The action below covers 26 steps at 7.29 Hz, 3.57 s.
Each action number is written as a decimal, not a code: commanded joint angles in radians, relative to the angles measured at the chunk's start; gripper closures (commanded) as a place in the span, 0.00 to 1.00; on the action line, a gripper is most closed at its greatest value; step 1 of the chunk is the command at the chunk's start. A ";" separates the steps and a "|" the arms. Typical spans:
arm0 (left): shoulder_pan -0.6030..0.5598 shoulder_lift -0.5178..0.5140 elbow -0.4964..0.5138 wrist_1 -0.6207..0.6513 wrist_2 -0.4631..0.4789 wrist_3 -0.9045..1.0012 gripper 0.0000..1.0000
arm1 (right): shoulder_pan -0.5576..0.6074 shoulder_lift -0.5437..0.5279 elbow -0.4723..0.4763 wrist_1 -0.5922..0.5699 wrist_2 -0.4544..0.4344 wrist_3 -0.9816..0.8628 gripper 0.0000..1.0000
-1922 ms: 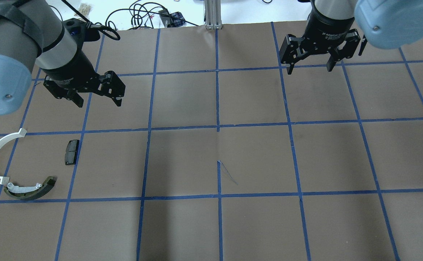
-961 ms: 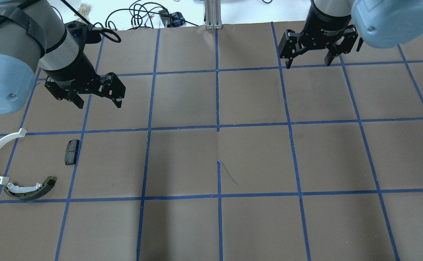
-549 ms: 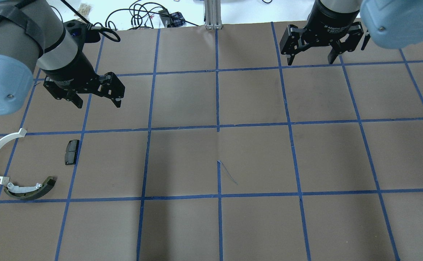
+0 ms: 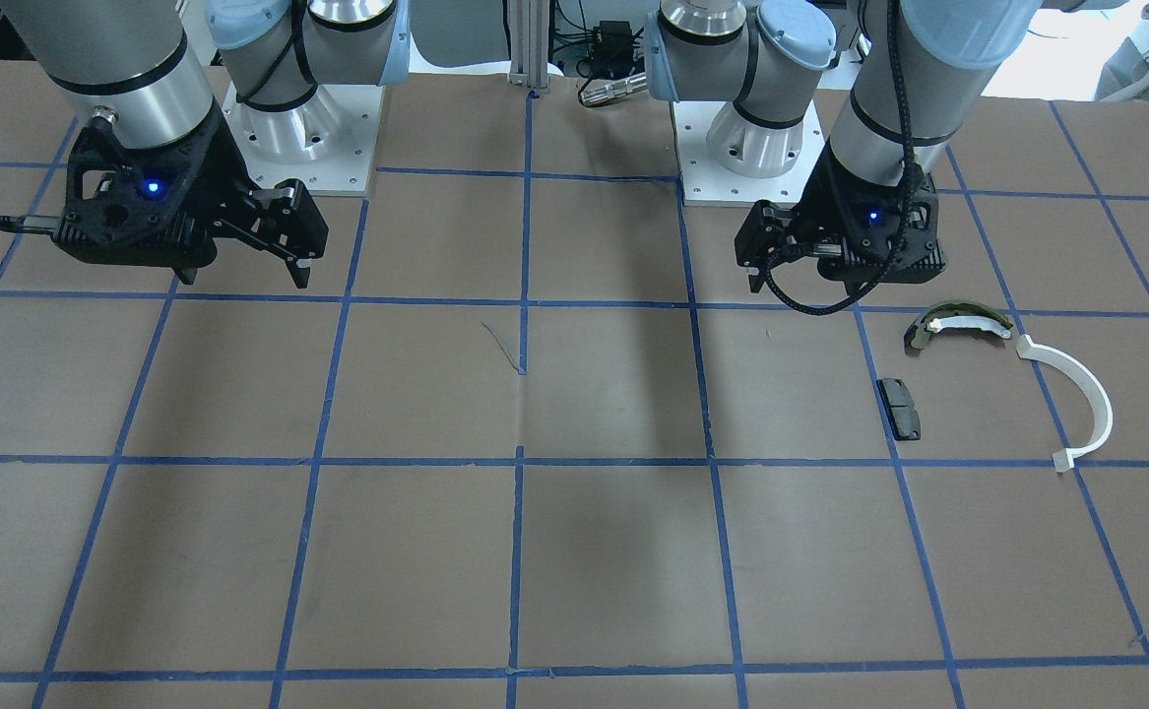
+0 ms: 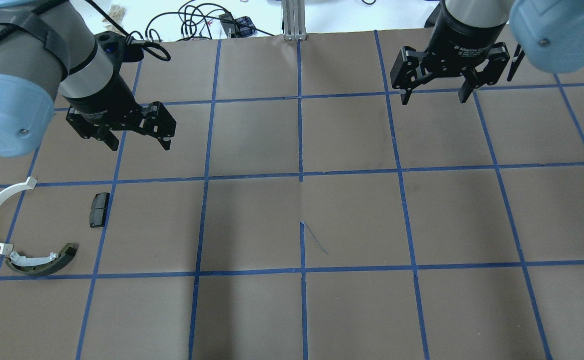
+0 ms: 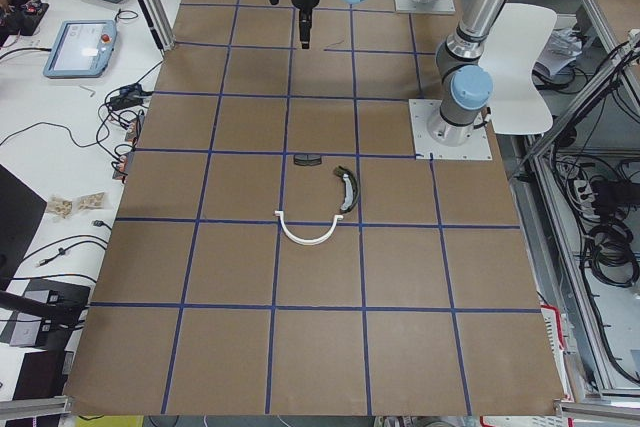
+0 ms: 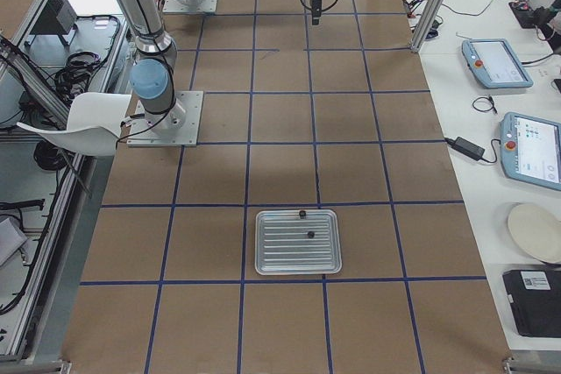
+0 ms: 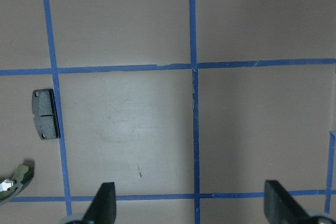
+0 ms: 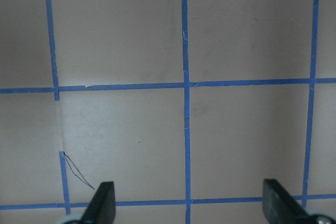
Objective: Place bearing gear from tray to pile
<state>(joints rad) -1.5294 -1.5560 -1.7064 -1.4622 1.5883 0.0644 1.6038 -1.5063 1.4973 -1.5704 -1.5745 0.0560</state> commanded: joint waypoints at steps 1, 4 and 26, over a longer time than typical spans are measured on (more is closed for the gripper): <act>0.000 -0.001 0.002 0.000 -0.001 0.000 0.00 | -0.008 -0.002 -0.011 0.009 -0.002 0.004 0.00; 0.000 -0.010 -0.001 0.002 -0.001 0.002 0.00 | -0.184 0.005 -0.008 0.010 -0.006 -0.146 0.00; 0.000 -0.047 -0.029 0.106 0.022 0.003 0.00 | -0.938 0.591 -0.016 -0.557 0.011 -1.248 0.22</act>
<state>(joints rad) -1.5294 -1.6025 -1.7339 -1.3565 1.6102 0.0673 0.6662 -0.9233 1.4797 -2.1267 -1.5667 -1.1917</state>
